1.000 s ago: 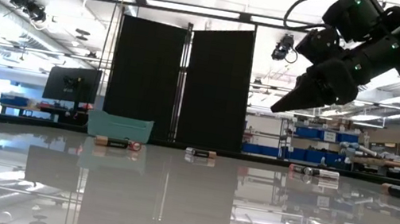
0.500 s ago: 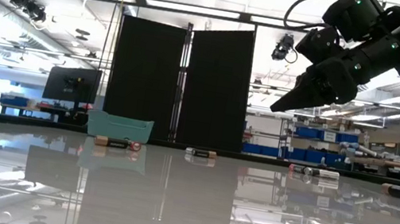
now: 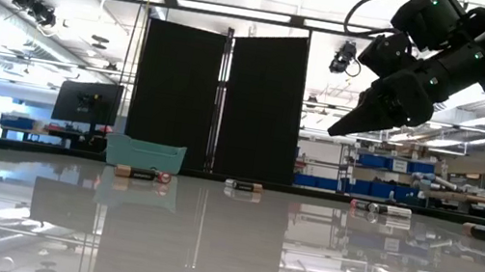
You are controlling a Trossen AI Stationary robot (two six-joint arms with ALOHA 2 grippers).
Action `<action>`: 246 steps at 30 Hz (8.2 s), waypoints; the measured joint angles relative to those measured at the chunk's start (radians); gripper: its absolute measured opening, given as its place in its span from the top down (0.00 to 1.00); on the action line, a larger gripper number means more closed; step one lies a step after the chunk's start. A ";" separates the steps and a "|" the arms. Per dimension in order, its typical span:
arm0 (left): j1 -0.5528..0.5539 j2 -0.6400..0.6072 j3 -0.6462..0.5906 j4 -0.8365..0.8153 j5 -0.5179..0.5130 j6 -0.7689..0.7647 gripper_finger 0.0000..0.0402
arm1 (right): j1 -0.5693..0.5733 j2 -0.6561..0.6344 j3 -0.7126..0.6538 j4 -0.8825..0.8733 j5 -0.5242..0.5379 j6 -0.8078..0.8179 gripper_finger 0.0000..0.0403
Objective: Sort batteries
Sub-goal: Put the silver battery into the yellow bin, then put the brown battery into the green bin, then put the red battery into the orange bin
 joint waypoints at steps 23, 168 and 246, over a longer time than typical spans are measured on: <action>0.000 0.002 -0.002 -0.074 -0.168 -0.426 0.89 | 0.000 0.000 0.001 0.000 0.001 0.000 0.97; 1.546 0.663 0.824 -0.257 -0.244 1.205 0.89 | 0.090 0.000 0.000 -0.043 0.013 0.173 0.95; 1.274 -0.065 0.035 0.694 -0.241 1.160 0.74 | 0.089 0.000 0.028 0.084 0.006 0.241 0.79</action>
